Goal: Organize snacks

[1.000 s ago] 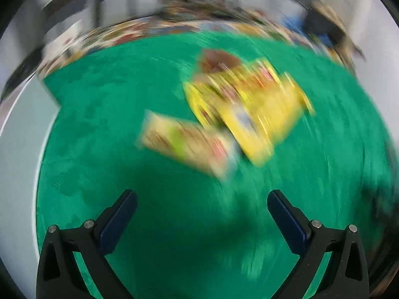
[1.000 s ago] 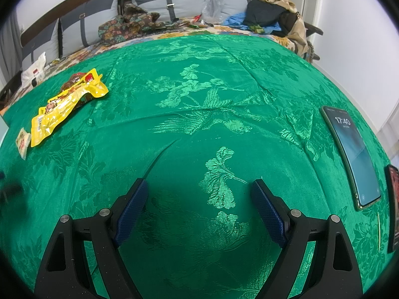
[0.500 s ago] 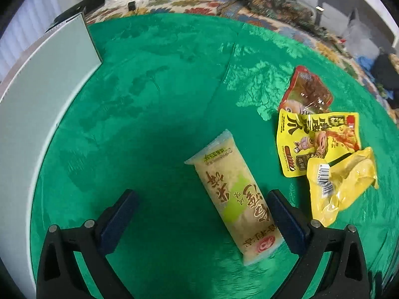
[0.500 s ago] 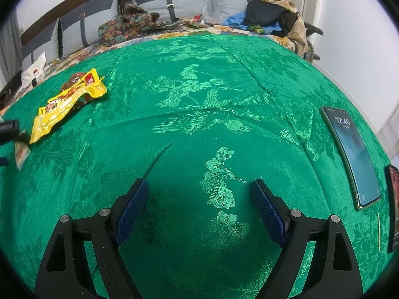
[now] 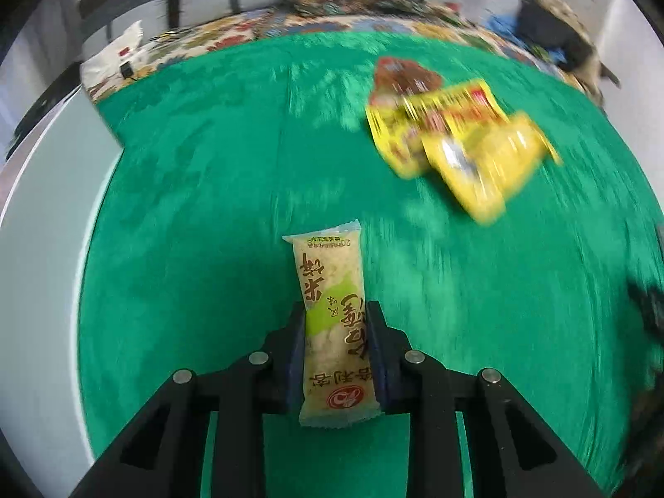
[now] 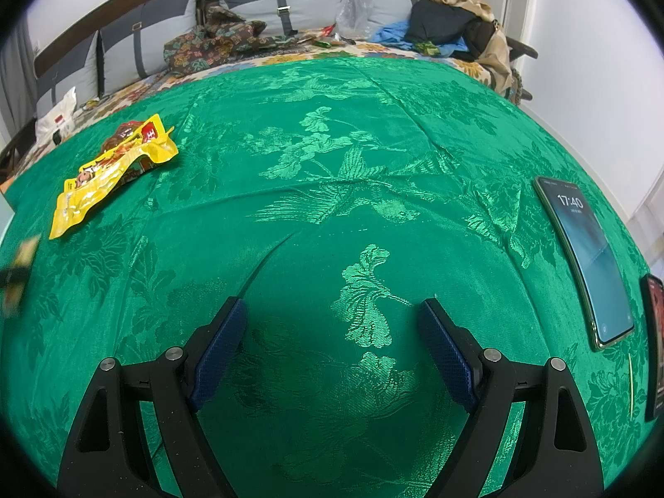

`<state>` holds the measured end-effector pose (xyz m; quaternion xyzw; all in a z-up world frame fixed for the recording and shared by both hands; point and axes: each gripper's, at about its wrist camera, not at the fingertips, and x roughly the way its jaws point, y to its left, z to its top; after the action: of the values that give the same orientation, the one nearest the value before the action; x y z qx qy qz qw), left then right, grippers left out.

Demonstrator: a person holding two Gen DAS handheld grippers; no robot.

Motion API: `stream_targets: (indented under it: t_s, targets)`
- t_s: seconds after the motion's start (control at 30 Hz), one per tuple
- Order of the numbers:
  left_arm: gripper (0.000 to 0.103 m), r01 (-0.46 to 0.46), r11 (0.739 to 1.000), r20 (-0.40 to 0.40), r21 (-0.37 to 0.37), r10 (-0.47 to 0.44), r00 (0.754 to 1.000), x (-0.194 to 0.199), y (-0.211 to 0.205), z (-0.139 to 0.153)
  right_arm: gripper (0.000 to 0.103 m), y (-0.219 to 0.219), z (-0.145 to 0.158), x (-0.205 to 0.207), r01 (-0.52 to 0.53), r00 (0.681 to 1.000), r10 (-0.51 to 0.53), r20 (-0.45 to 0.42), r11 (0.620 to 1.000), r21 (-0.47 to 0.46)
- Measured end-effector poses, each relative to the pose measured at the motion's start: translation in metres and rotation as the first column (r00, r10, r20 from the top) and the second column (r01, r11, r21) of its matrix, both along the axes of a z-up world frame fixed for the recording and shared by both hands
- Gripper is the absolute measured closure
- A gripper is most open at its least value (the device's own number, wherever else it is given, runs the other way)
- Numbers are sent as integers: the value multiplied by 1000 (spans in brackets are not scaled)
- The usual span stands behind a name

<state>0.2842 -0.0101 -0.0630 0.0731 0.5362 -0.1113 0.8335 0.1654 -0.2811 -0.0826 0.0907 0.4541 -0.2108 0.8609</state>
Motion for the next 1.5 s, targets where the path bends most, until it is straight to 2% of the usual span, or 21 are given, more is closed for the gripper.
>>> stream_targets:
  t_s: [0.1,0.13,0.17,0.2,0.27,0.37,0.47,0.53,0.63,0.7,0.77,0.87,1.03,1.07,1.1,1.13,1.17,1.2,1.23,1.3,1.5]
  targets:
    - [75,37,999,1,28,-37,999,-34,17,0,15,0,0,0,0,1000,0,0,1000,0]
    - [73,38,999,26,33,-39,999,-44,23,-1,15,0,0,0,0,1000,0,0,1000,0]
    - [61,33,999,43,34,-34,998,-49,28,-2,15,0,0,0,0,1000,0,0,1000,0]
    - [38,9,999,69,40,-12,998,-52,34,-3,15,0,0,0,0,1000,0,0,1000,0]
    - [12,-44,998,96,53,39,995,-53,43,-8,15,0,0,0,0,1000,0,0,1000,0]
    - [0,-86,996,144,19,83,986,-52,54,-15,15,0,-1,2,-3,1000,3,-4,1000,-6]
    - [0,-125,991,163,-41,130,978,-54,64,-20,16,0,-1,6,13,1000,-13,-5,1000,-9]
    - [0,-131,990,173,-43,136,975,-52,64,-20,17,-2,1,7,16,1000,-15,-27,1000,9]
    - [0,-111,992,187,-54,119,975,-54,61,-21,17,-1,13,14,2,1000,-2,2,987,161]
    - [0,-110,992,183,-65,120,976,-52,64,-21,17,11,22,32,-30,999,27,18,972,231]
    - [0,-110,992,184,-65,120,976,-51,64,-22,17,28,28,63,-67,998,62,27,946,316]
    - [0,-110,992,184,-65,120,976,-51,64,-22,20,54,26,118,-60,998,64,3,923,380]
    - [0,-109,992,184,-65,120,976,-51,64,-22,20,83,5,186,30,995,4,-96,938,345]
    - [0,-109,992,184,-65,120,976,-51,64,-22,20,90,1,192,24,992,16,-123,948,319]
    - [0,-109,992,184,-64,119,976,-51,64,-22,22,99,0,196,0,989,36,-147,970,243]
    - [0,-109,992,184,-64,119,976,-51,64,-22,26,106,-1,197,-35,984,69,-163,979,202]
    - [0,-109,992,184,-64,119,976,-51,64,-22,42,111,-2,194,-75,982,102,-160,984,164]
    - [0,-109,992,184,-64,119,976,-51,64,-22,50,115,-2,188,-121,977,139,-162,986,115]
    - [0,-109,992,184,-64,119,976,-51,64,-22,52,117,-2,180,-172,970,184,-158,981,87]
    - [0,-109,992,184,-64,119,976,-51,64,-22,57,114,-2,164,-261,952,271,-143,961,89]
    - [0,-109,992,184,-63,119,976,-51,64,-22,57,93,5,76,-485,856,501,-128,864,137]
